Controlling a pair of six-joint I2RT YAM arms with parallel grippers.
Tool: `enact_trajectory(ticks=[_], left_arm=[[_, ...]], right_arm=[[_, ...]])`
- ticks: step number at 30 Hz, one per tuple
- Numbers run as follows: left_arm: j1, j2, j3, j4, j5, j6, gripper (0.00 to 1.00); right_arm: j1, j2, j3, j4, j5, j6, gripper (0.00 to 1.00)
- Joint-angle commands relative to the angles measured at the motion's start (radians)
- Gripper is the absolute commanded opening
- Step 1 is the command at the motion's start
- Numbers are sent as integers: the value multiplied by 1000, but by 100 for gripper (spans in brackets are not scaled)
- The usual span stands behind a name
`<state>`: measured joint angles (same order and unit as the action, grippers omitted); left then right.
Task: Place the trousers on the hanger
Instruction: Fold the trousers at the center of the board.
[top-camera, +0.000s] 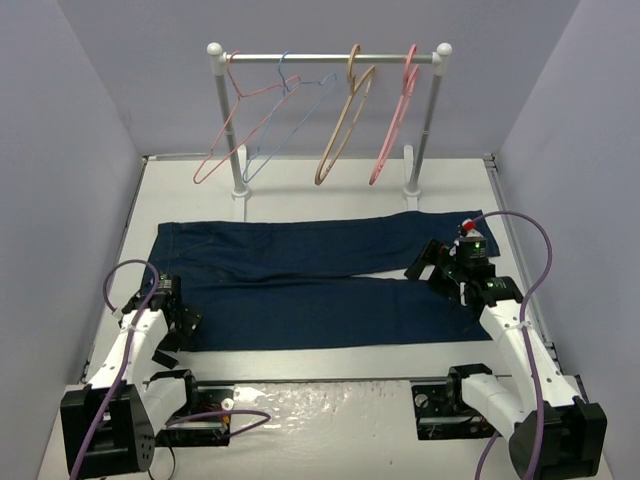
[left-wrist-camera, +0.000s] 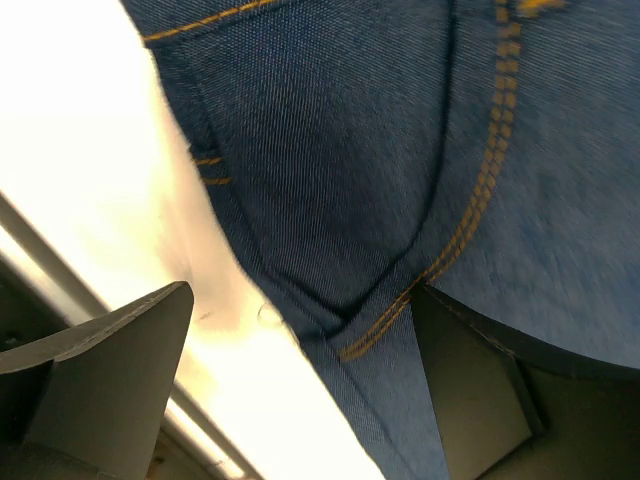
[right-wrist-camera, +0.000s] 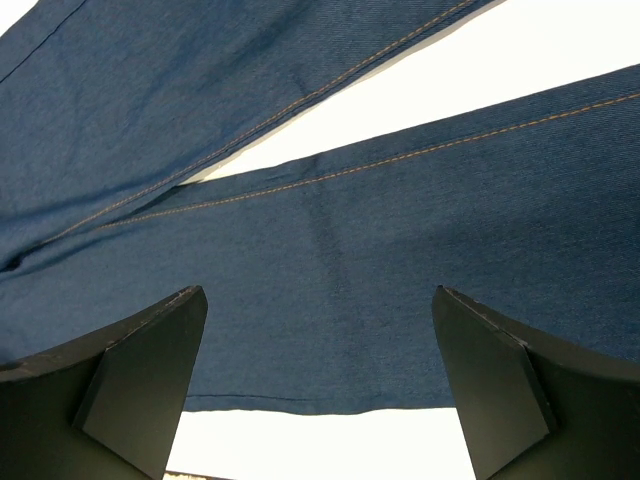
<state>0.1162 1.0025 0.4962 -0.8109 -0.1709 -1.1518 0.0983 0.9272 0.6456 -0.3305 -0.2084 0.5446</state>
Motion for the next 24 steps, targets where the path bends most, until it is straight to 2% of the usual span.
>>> enact_trajectory(ticks=[1,8,11,14,16,19,24], left_arm=[[13,80,-6,140,10,-68,88],[23,142,-17,190,5,-61,66],[23,121,-15,188,-4,-46,51],[23,64,-6,177,-19,-18,17],[22,26,8,160,-26,14,1],[23,-34,76,109,-33,65,0],[23,-84,231,14,-25,130,0]], right_arm=[[20,-14,15,16,-31,-8,93],[26,-14,5,13,-21,-6,93],[27,-13,3,14,-7,-6,93],[24,-11,1,4,27,-4,92],[24,4,-3,-10,57,11,92],[6,38,8,-42,91,62,99],[-101,155,-16,-74,143,105,100]])
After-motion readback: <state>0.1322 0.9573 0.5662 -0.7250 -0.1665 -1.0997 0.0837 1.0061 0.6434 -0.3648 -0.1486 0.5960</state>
